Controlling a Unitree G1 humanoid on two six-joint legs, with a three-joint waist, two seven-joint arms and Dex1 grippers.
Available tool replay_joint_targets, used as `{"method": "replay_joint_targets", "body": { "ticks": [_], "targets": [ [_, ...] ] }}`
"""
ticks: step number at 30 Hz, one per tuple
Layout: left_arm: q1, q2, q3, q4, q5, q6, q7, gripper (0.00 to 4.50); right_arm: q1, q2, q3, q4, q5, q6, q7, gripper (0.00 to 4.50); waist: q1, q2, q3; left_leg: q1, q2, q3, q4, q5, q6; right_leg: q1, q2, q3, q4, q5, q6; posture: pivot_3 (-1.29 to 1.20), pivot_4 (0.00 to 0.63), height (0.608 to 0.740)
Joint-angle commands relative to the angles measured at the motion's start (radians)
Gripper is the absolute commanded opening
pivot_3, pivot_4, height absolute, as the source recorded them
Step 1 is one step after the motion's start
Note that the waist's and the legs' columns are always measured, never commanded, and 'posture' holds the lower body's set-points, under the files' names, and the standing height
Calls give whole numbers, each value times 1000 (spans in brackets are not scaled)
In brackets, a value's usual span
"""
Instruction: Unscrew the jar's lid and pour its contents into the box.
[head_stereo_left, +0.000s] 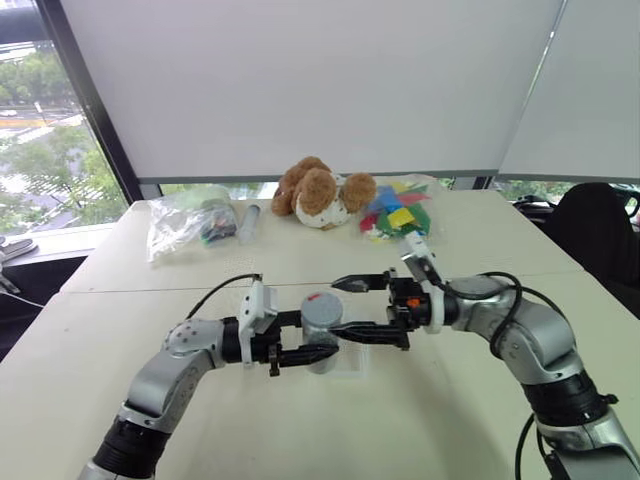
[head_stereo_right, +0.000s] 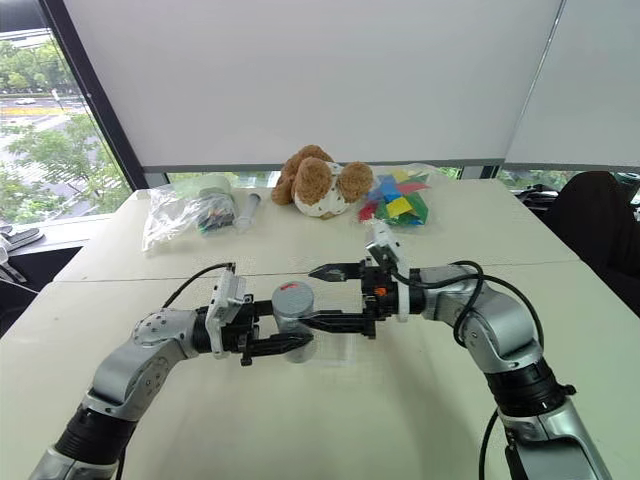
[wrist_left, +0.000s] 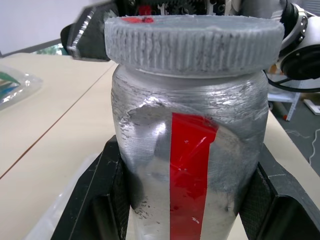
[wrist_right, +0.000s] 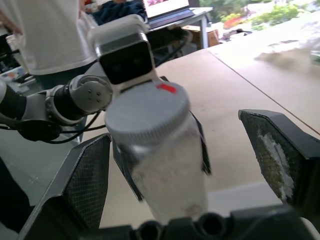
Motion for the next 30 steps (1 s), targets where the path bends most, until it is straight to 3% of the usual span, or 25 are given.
{"method": "replay_joint_targets", "body": {
  "ticks": [1,5,9,20,30],
  "targets": [
    [-7,5,10,-50,-18,-18,-14,2102,23,-44,-81,-24,47,6,30,4455,0,0,0,0,0,0,0,0,0,0,0,0,0,0,0,0,150,740],
    [-5,5,12,-52,-15,-15,-10,2102,31,-58,-122,-51,117,34,57,4455,-6,0,0,0,1,0,0,0,0,0,1,0,0,0,0,0,150,740],
    [4,7,14,-60,-14,-13,-7,2102,-28,-6,-75,-138,163,82,7,4455,-6,0,0,0,1,0,-1,0,0,0,1,0,0,0,0,0,150,740],
    [-1,1,9,-58,-14,-12,-2,2102,-133,124,111,-146,23,103,-161,4455,-2,0,0,0,0,0,0,0,0,-1,0,0,0,0,0,0,150,740],
    [15,3,6,-67,-12,-15,2,2102,-140,135,93,-94,-6,80,-147,4455,-3,0,0,0,0,0,0,0,0,-1,0,0,0,0,0,0,150,740]
  ]
}}
